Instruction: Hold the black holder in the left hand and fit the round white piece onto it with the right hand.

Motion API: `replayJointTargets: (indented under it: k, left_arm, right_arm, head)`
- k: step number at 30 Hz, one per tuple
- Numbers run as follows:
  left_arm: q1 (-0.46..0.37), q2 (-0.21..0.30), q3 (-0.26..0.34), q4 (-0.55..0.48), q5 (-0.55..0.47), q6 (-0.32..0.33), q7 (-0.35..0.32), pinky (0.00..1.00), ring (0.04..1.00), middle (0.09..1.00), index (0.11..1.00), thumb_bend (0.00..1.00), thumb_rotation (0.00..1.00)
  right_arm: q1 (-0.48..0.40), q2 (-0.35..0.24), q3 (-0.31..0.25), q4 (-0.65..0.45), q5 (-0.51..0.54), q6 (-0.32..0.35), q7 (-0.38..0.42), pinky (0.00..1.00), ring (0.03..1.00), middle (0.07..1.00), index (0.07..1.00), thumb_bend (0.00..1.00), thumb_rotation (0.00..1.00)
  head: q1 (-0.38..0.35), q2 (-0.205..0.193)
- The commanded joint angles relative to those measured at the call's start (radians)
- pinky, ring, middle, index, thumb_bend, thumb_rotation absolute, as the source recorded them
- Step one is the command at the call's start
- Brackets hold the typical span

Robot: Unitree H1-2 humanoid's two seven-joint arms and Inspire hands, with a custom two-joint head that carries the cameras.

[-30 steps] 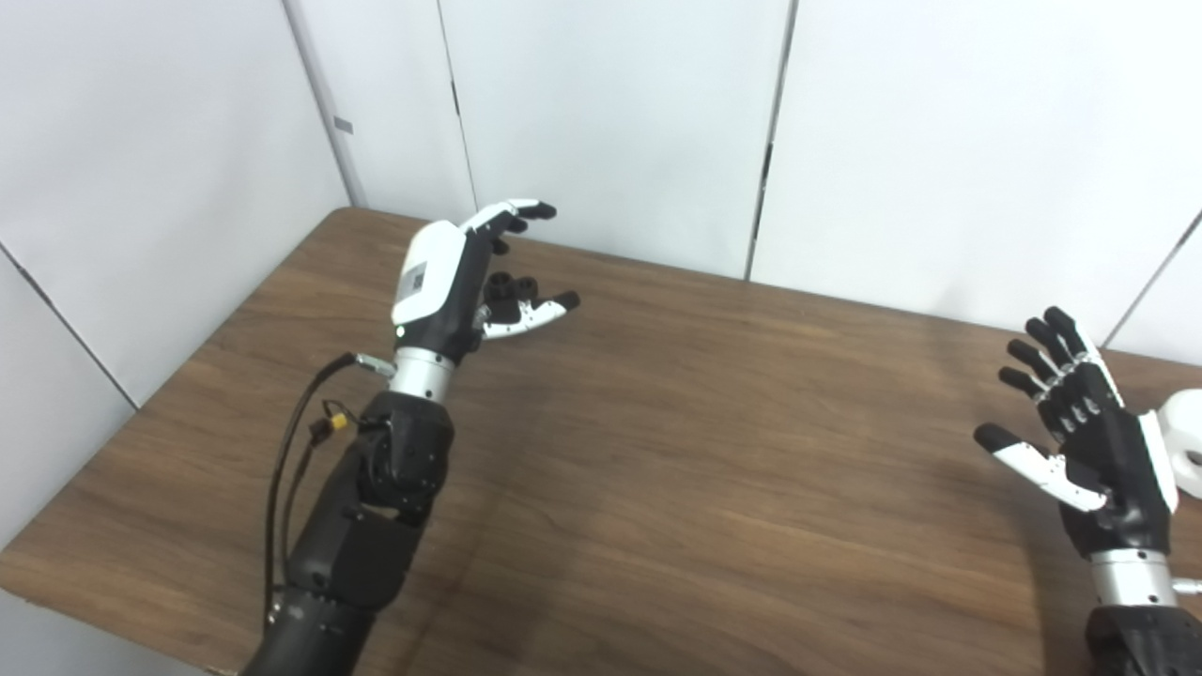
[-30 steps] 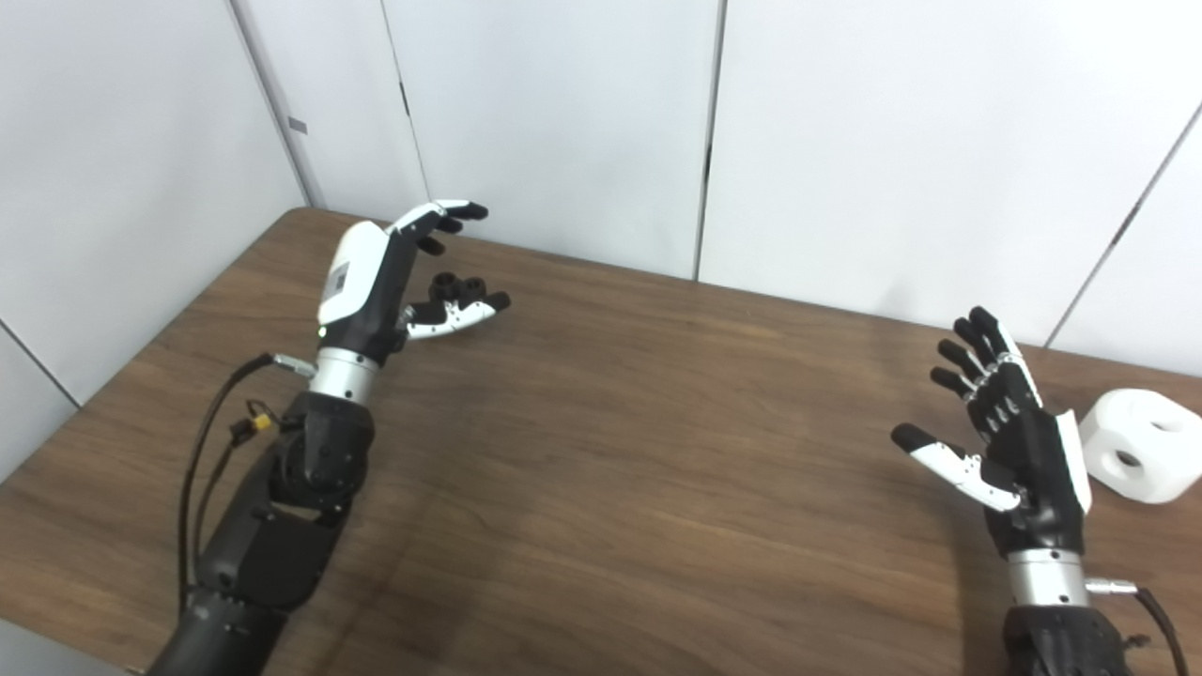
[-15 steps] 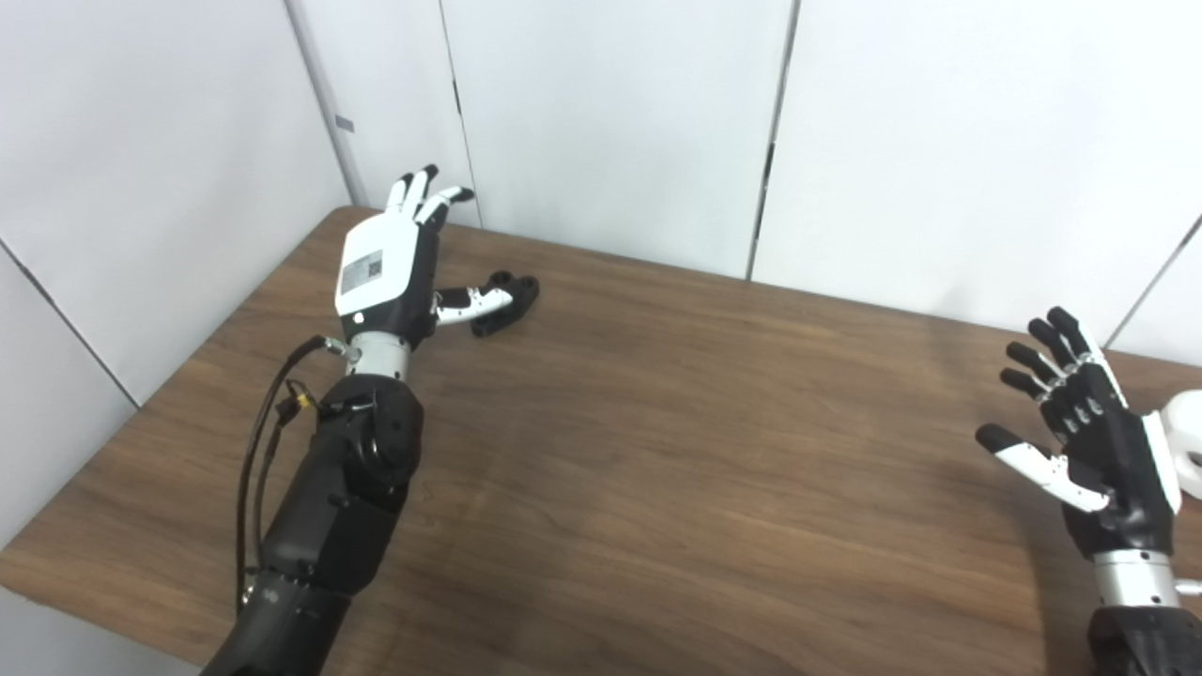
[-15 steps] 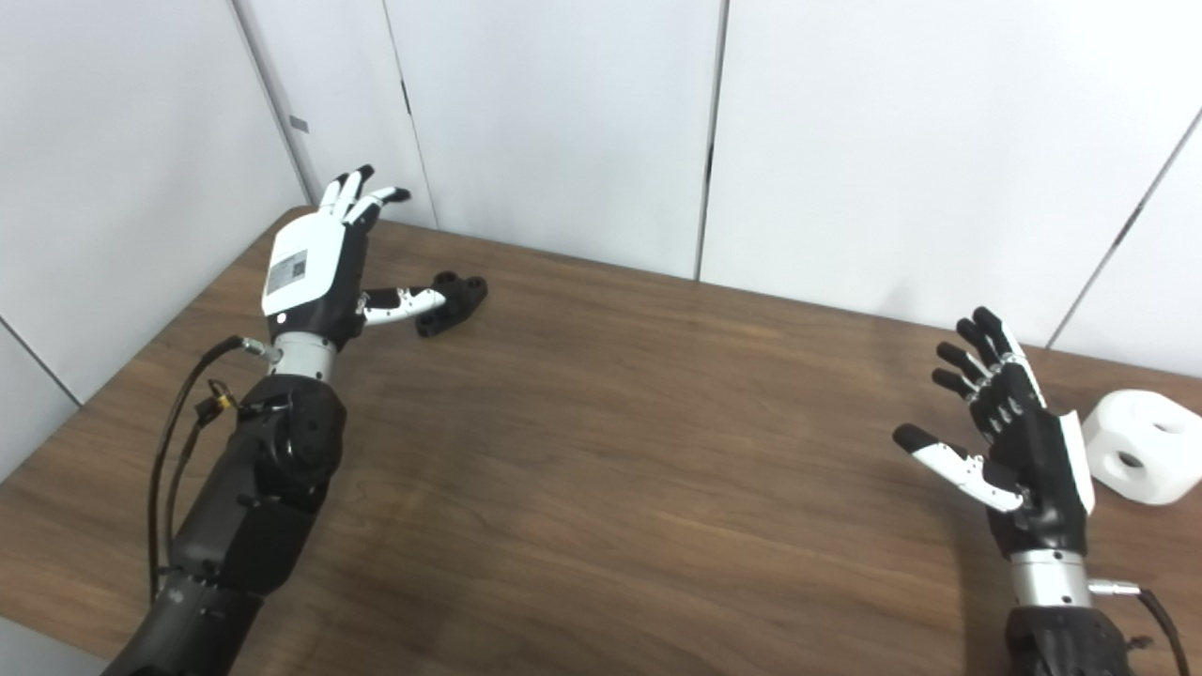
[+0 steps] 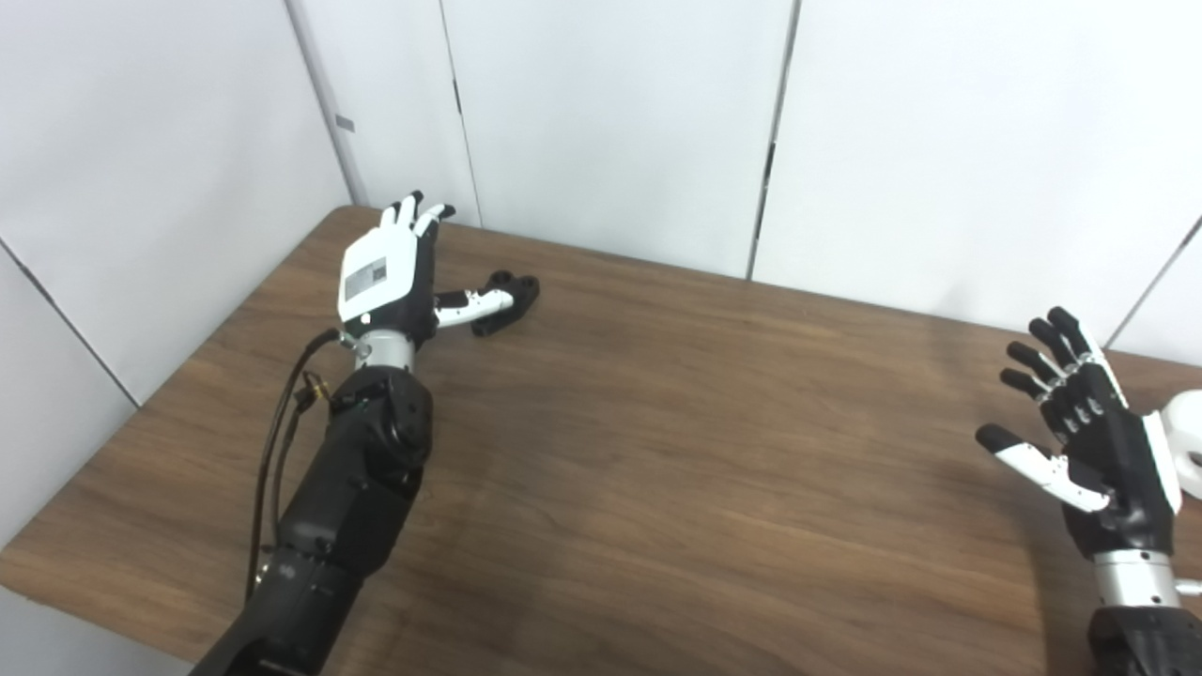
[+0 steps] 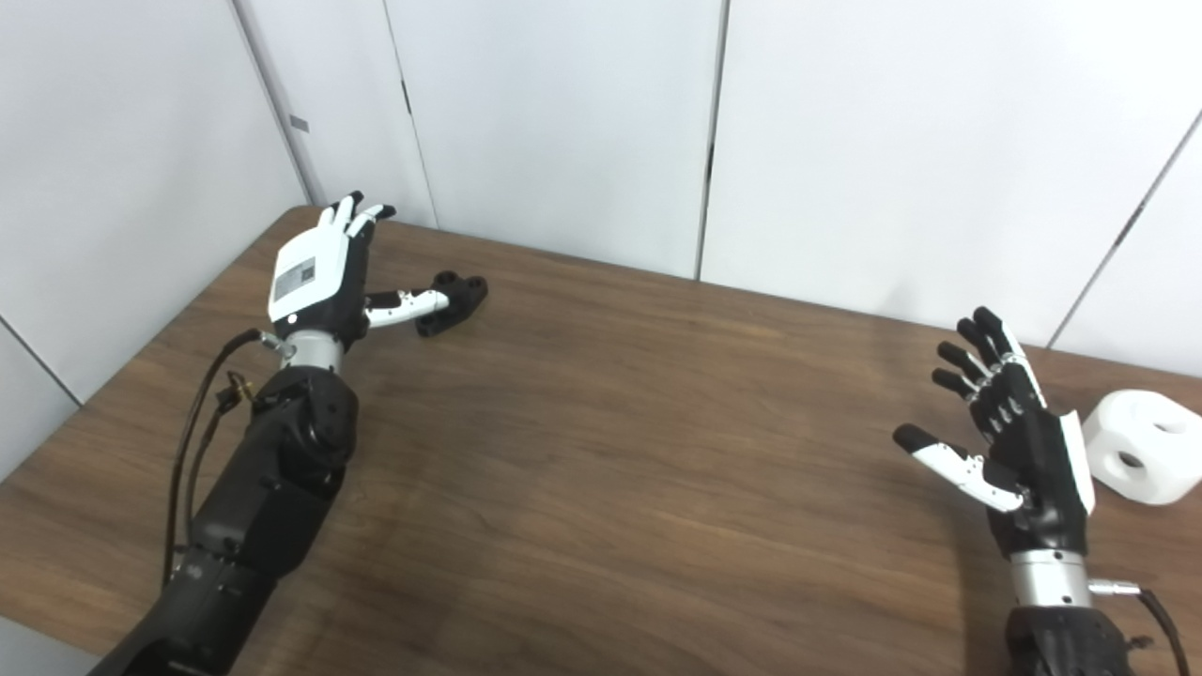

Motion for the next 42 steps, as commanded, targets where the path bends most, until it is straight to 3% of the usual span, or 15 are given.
replayJointTargets:
  k: [1, 8, 25, 32, 42]
  left_arm:
    - [-0.057, 0.033, -0.009, 0.005, 0.028, 0.010, 0.027, 0.99, 1.000, 1.000, 0.872, 1.00, 0.65]
    - [-0.096, 0.041, -0.054, 0.088, 0.034, 0.019, 0.051, 0.99, 1.000, 1.000, 0.835, 1.00, 0.69]
    - [-0.130, 0.063, -0.108, 0.217, 0.022, 0.013, 0.111, 0.95, 1.000, 1.000, 0.822, 0.99, 0.51]
    - [-0.136, 0.071, -0.115, 0.251, 0.015, 0.010, 0.122, 0.95, 1.000, 1.000, 0.809, 0.96, 0.49]
    - [-0.156, 0.075, -0.132, 0.334, -0.022, -0.048, 0.157, 0.90, 1.000, 1.000, 0.759, 0.92, 0.45]
  right_arm:
    - [0.094, 0.019, -0.001, 0.064, 0.009, -0.017, 0.004, 0.79, 0.854, 0.914, 0.926, 0.81, 0.34]
    - [0.102, 0.017, 0.008, 0.048, -0.006, -0.017, -0.011, 0.78, 0.845, 0.909, 0.925, 0.80, 0.35]
    - [0.107, 0.017, 0.011, 0.039, -0.003, -0.017, -0.017, 0.79, 0.851, 0.908, 0.920, 0.79, 0.33]
    - [0.108, 0.017, 0.009, 0.037, 0.004, -0.017, -0.013, 0.79, 0.853, 0.911, 0.922, 0.78, 0.32]
    - [0.108, 0.011, 0.012, 0.030, -0.001, -0.017, -0.012, 0.78, 0.852, 0.913, 0.926, 0.77, 0.32]
  head:
    - [-0.002, 0.001]
    - [-0.005, 0.003]
    - [-0.011, 0.008]
    - [-0.011, 0.006]
    - [-0.021, 0.012]
